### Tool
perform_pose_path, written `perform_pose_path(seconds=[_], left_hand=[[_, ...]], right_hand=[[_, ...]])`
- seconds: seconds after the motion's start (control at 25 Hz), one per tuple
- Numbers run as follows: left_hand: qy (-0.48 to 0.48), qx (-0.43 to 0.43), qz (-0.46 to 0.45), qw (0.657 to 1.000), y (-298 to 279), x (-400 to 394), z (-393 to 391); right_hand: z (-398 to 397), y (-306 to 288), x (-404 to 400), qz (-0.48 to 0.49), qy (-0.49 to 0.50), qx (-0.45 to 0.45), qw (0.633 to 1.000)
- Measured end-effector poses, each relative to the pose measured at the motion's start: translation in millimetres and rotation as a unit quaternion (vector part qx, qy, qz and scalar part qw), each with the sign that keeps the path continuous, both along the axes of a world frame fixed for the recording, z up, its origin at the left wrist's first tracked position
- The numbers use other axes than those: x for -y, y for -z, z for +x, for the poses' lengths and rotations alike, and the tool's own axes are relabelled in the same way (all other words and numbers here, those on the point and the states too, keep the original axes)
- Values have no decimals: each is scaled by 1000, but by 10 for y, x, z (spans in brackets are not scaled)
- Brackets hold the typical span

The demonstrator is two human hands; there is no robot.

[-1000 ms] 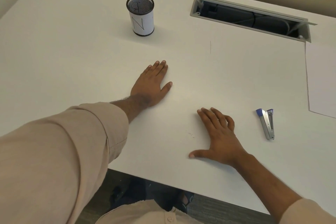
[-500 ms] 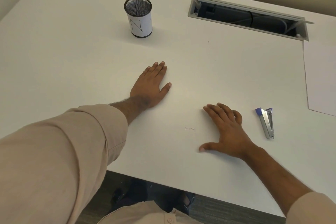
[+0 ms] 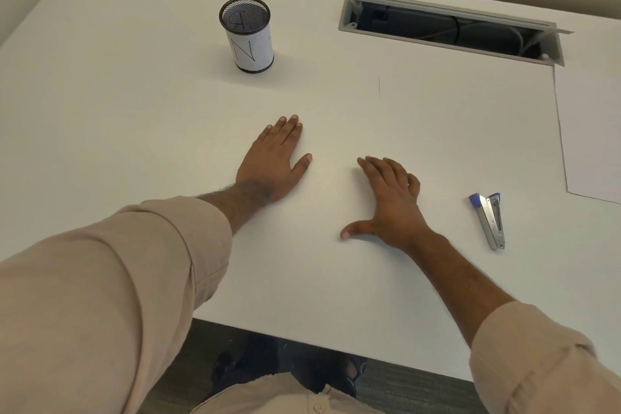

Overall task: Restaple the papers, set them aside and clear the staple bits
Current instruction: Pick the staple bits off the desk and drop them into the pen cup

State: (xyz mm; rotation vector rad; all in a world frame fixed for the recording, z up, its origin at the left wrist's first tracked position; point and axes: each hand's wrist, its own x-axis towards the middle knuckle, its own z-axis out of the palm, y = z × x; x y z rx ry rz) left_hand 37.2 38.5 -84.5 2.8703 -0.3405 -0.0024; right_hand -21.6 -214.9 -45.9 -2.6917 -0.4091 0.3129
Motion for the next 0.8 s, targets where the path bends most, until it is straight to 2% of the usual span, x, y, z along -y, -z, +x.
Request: perform_pose_path(seconds=[0.16,0.36,0.48,0.72,0.8], left_hand=[[-1,0,0,1000,-4,-8,8],[2,-4,-4,1000,8,-6,3],[0,-1,-6,1000,5,-11,1],[1,1,-4,1000,17,-17,13],[1,2,-3,1000,22,-20,10]], right_hand=[[-89,16,98,44,9,28,999],[-392,218,230,109,84,151,979],[-500,257,65,98,86,150,980],[-703,236,-108,64,-2,133,989],[-700,193,-104,92,27,113,989]])
